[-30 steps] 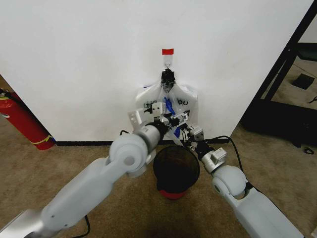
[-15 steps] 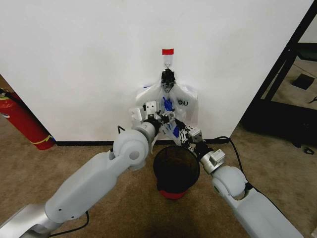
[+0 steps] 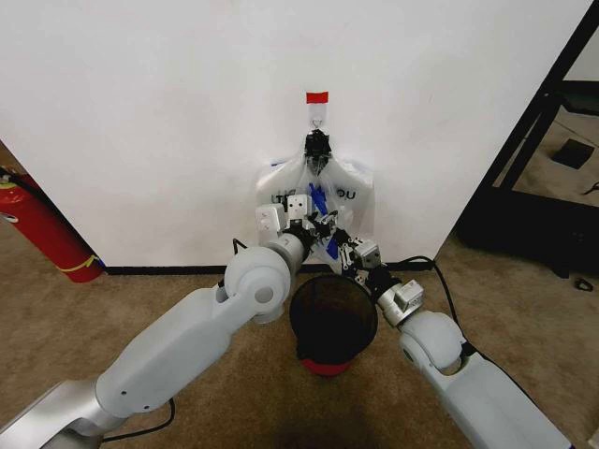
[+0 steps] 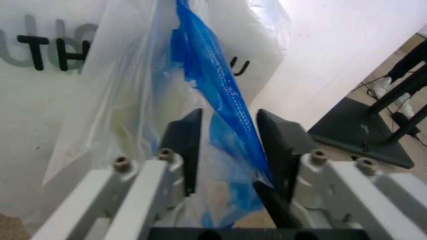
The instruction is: Pick up the garbage bag from the wall and place it over the trash bin.
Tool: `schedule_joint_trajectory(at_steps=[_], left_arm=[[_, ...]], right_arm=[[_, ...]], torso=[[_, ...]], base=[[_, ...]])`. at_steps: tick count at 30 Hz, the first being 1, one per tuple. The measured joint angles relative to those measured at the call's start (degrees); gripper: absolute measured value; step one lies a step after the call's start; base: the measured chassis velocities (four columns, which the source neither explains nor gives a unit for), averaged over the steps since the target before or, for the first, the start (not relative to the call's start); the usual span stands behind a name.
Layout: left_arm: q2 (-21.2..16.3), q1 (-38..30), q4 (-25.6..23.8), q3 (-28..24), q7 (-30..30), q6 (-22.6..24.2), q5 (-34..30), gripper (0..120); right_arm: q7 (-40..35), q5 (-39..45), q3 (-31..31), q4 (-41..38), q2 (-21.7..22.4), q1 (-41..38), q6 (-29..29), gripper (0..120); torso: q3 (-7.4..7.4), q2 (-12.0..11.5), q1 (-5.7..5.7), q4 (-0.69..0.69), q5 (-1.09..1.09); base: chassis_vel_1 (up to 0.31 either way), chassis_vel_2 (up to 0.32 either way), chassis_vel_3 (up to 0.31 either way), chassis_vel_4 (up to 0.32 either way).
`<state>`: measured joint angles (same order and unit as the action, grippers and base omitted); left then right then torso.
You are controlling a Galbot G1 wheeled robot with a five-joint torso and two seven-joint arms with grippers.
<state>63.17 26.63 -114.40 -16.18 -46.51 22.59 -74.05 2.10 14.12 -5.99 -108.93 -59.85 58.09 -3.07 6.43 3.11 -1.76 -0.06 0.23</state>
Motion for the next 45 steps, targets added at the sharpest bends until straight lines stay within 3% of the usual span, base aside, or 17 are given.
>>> schedule_joint_trajectory(at_steps=[2, 8, 18, 22, 32, 35, 38, 45], left_arm=[[-0.07, -0.02, 0.08, 0.0, -0.02, -0.01, 0.03, 25], [-0.78, -0.02, 0.07, 0.22, -0.24, -0.18, -0.11, 0], [-0.82, 0.12, -0.35, 0.63, 0.0, -0.54, -0.5, 0], [-0.96, 0.04, 0.8, 1.22, 0.86, -1.43, 0.68, 0], [-2.41, 0.88, 1.25, 2.53, 2.33, -1.82, 1.55, 0], [-3.22, 2.02, 0.31, 2.62, 3.03, -1.86, 2.24, 0], [-3.52, 2.54, -0.12, 2.62, 3.23, -1.86, 2.44, 0], [-4.68, 4.07, -0.8, 2.49, 4.54, -2.04, 5.16, 0]], right_arm=[[0.0, 0.0, 0.01, -0.01, -0.01, 0.0, -0.01, 0], [0.0, 0.01, 0.07, -0.23, -0.02, -0.01, -0.22, 0], [0.11, 0.18, -0.93, -1.6, 0.39, 1.21, 0.06, 0], [2.32, 3.01, -3.5, -4.97, 2.46, 4.8, -0.64, 19], [6.54, 10.05, -7.3, -9.38, 6.61, 11.09, -3.58, 53], [4.16, 14.33, -7.66, -8.69, 6.8, 9.42, -2.54, 67], [3.21, 17.1, -7.54, -8.01, 6.85, 8.41, -1.68, 72], [1.05, 32.62, -5.35, -2.12, 5.94, 1.22, 3.17, 99]], torso=[[0.0, 0.0, 0.0, 0.0, 0.0], [0.0, 0.0, 0.0, 0.01, 0.0], [0.0, 0.0, 0.0, 0.0, 0.0], [0.0, 0.0, 0.0, 0.0, 0.0], [0.0, 0.0, 0.0, 0.0, 0.0], [0.0, 0.0, 0.0, 0.01, 0.01], [0.0, 0.0, 0.0, 0.02, 0.0], [0.0, 0.01, 0.0, 0.0, 0.0]], base=[[0.0, 0.0, 0.0, 0.0], [0.0, 0.0, 0.0, 0.0], [0.0, 0.0, 0.0, 0.0], [0.0, 0.0, 0.0, 0.0], [0.0, 0.0, 0.0, 0.0], [0.0, 0.0, 0.0, 0.0], [0.0, 0.0, 0.0, 0.0], [0.0, 0.0, 0.0, 0.0]])
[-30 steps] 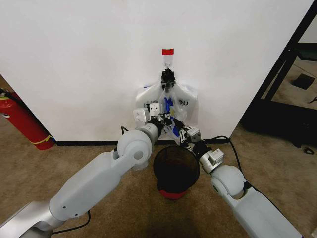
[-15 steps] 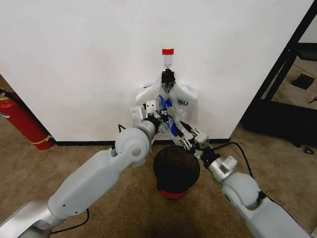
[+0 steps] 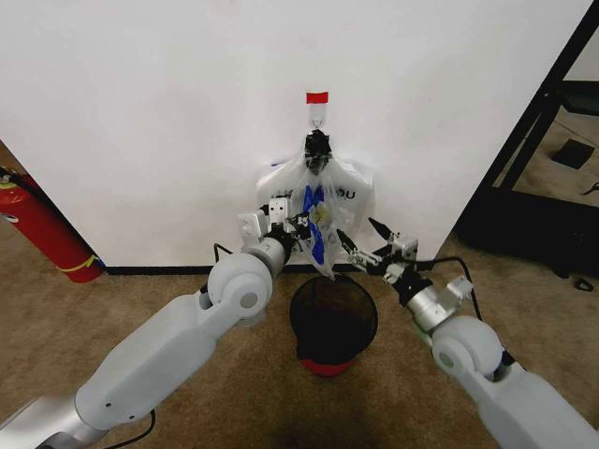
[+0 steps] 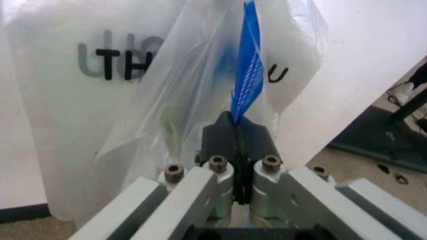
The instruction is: Pick up the garbage bag from the wall and place it over the trash bin.
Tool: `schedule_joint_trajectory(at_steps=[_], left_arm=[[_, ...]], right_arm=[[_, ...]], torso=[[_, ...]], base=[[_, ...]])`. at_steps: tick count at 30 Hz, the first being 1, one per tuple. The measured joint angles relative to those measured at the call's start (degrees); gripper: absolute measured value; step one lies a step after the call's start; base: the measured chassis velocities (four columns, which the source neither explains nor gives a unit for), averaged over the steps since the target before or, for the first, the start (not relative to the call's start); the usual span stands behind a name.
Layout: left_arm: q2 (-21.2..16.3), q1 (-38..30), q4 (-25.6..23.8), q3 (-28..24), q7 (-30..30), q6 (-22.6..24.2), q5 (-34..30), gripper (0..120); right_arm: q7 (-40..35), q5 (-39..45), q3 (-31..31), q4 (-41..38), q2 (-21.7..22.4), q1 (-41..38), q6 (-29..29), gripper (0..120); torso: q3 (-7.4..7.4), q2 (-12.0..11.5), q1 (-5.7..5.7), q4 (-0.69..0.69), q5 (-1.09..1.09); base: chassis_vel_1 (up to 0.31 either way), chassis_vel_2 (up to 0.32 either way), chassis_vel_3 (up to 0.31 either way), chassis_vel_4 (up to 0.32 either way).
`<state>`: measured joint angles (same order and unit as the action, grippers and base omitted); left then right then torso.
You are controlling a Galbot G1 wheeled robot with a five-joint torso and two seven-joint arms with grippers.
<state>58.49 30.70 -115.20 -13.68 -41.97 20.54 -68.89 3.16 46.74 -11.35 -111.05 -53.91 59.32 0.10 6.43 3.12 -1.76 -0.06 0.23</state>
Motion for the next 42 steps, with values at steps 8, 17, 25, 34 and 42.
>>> schedule_joint_trajectory(at_steps=[8, 17, 25, 34, 42], left_arm=[[-0.78, 0.03, -0.51, 0.57, 0.19, -0.05, 0.05, 0], [-1.6, 0.61, -0.93, 1.43, 0.6, -0.05, 0.02, 0], [-1.58, 0.76, -1.22, 1.74, 0.61, -0.05, -0.06, 0], [-1.37, 0.78, -1.36, 1.81, 0.62, -0.05, -0.1, 0], [-1.52, 0.72, -1.43, 1.8, 0.63, -0.05, -0.12, 0]], right_arm=[[4.36, 7.41, 2.52, 7.02, -0.28, -4.4, 2.15, 100], [8.56, 18.69, 4.67, 11.76, -3.04, -8.8, 5.62, 88], [9.3, 19.12, 7.93, 15.68, -4.88, -13.66, 6.2, 82], [8.84, 20.04, 10.12, 20.31, -6.58, -16.04, 7.07, 82], [7.39, 20.03, 10.88, 21.51, -7.08, -17.15, 7.63, 82]], torso=[[0.0, 0.0, 0.0, 0.0, 0.0], [0.0, 0.0, 0.0, 0.01, 0.01], [0.0, 0.0, 0.0, 0.0, 0.01], [0.0, 0.0, 0.0, 0.0, 0.0], [0.0, 0.0, 0.0, 0.01, 0.0]], base=[[0.0, 0.0, 0.0, 0.0], [0.0, 0.0, 0.0, 0.0], [0.0, 0.0, 0.0, 0.0], [0.0, 0.0, 0.0, 0.0], [0.0, 0.0, 0.0, 0.0]])
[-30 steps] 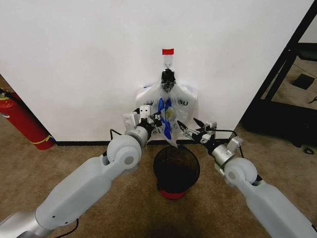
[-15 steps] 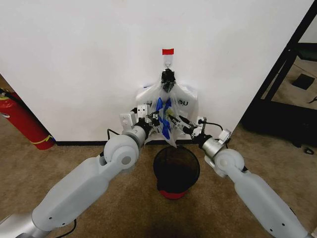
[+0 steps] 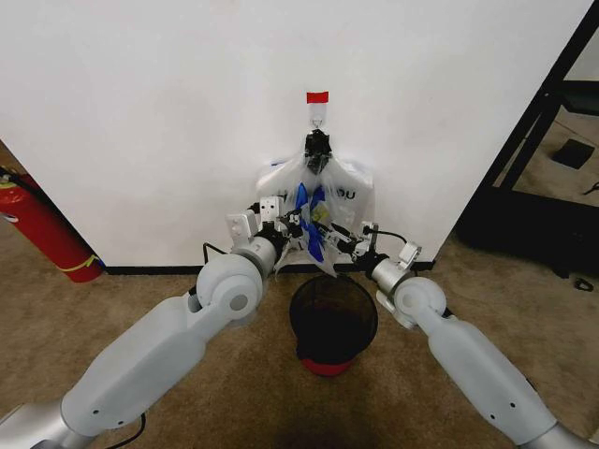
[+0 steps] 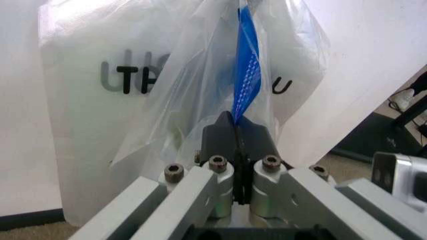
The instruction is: Pick up the garbage bag from the wall and place it over the trash bin.
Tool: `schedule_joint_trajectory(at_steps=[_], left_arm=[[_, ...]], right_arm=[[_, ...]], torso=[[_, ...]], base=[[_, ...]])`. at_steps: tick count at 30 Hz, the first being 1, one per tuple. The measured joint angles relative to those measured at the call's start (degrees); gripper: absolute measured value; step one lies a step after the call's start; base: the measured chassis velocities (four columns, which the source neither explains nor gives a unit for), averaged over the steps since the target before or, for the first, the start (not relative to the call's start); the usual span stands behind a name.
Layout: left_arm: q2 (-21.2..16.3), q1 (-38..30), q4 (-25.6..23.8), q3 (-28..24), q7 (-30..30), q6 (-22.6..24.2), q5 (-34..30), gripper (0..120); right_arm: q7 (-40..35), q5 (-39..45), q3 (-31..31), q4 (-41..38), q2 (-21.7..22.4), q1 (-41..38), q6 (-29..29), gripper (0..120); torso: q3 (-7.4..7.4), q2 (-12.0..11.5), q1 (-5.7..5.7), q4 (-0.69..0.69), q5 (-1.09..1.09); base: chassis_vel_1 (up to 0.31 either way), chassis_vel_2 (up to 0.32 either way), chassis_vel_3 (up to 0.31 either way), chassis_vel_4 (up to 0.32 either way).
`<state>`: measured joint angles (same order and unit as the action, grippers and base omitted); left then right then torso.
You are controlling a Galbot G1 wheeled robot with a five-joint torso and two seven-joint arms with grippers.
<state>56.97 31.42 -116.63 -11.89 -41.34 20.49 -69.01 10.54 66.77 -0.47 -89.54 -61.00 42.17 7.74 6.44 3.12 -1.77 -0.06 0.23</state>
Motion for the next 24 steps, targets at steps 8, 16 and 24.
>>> schedule_joint_trajectory(at_steps=[8, 16, 24], left_arm=[[-0.15, 0.55, -0.49, 0.01, 0.02, 0.02, 0.04, 0], [-0.13, 0.71, -1.19, -0.11, 0.01, 0.05, 0.06, 0], [-0.36, 0.96, -1.65, -0.06, -0.08, 0.08, 0.03, 0]], right_arm=[[-1.74, -3.5, 1.47, 1.97, 0.39, -2.09, 0.29, 82], [-3.67, -8.96, 4.88, 3.64, -0.23, -5.27, 0.78, 82], [-5.45, -11.21, 6.8, 5.21, -0.14, -7.17, 2.95, 65]], torso=[[0.0, 0.0, 0.0, -0.01, 0.0], [0.0, 0.0, 0.0, 0.01, 0.0], [0.0, 0.0, 0.0, 0.0, 0.0]], base=[[0.0, 0.0, 0.0, 0.0], [0.0, 0.0, 0.0, 0.0], [0.0, 0.0, 0.0, 0.0]])
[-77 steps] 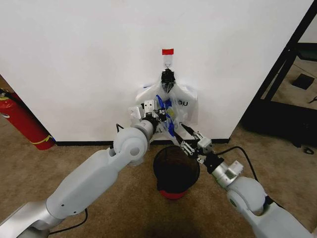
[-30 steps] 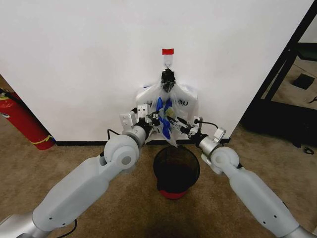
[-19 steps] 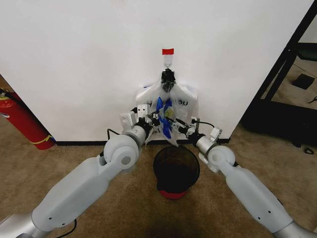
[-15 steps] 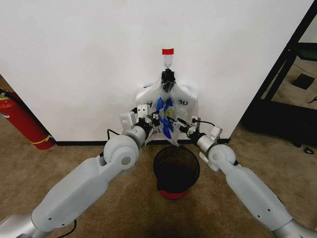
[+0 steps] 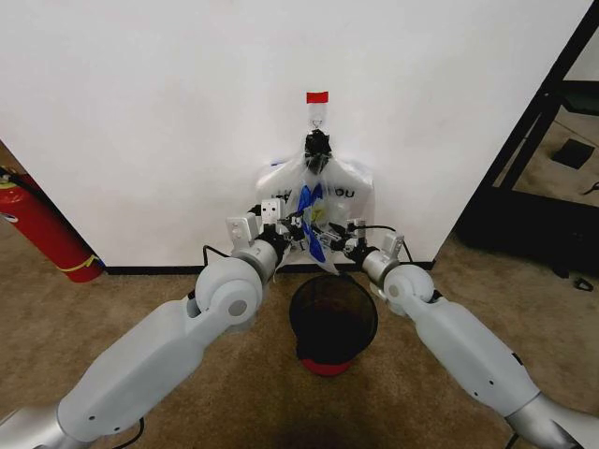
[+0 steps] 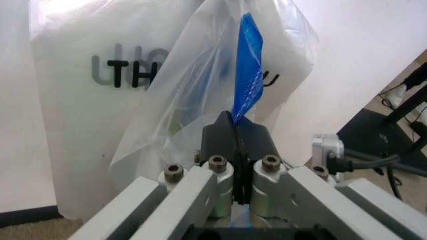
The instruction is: Pick up the garbage bag from the wall and place it over the trash bin.
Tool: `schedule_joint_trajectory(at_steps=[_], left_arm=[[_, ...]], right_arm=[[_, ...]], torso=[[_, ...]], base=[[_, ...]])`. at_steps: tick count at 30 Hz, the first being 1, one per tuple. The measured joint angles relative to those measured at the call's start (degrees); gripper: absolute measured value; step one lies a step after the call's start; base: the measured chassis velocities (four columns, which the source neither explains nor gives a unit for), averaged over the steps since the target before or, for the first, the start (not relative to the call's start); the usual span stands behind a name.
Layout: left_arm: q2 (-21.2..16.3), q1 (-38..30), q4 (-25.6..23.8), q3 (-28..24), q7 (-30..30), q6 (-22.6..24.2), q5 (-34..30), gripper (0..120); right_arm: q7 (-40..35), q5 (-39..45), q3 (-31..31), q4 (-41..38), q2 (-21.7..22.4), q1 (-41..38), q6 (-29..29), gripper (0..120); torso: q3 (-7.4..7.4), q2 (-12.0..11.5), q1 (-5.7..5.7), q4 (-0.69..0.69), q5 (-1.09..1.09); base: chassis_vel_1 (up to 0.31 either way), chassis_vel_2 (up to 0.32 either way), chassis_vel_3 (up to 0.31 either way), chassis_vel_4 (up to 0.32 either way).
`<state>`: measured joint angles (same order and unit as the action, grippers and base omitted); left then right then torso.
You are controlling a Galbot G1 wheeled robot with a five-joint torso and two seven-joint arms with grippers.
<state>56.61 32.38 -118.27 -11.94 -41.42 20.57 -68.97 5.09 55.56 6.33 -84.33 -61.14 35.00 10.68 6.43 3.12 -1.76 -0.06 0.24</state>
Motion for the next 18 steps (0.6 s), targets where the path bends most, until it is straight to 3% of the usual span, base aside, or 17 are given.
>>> schedule_joint_trajectory(at_steps=[5, 8, 18], left_arm=[[0.0, 0.14, -0.06, 0.0, 0.0, 0.0, 0.0, 0], [0.08, 0.11, -0.07, -0.05, -0.02, 0.0, 0.0, 0], [0.6, -0.02, 0.1, -0.34, -0.03, -0.02, -0.04, 0]], right_arm=[[0.84, -0.96, 0.72, 0.38, -0.02, -0.38, 0.03, 55], [0.46, -1.48, 1.62, 0.77, -0.46, -1.19, 0.08, 35], [1.71, -3.21, 2.49, 1.48, 0.01, -1.78, 0.04, 3]], torso=[[0.0, 0.0, 0.0, 0.0, 0.0], [0.0, 0.0, 0.0, 0.01, 0.0], [0.0, 0.0, 0.0, 0.0, 0.0]], base=[[0.0, 0.0, 0.0, 0.0], [0.0, 0.0, 0.0, 0.0], [0.0, 0.0, 0.0, 0.0]])
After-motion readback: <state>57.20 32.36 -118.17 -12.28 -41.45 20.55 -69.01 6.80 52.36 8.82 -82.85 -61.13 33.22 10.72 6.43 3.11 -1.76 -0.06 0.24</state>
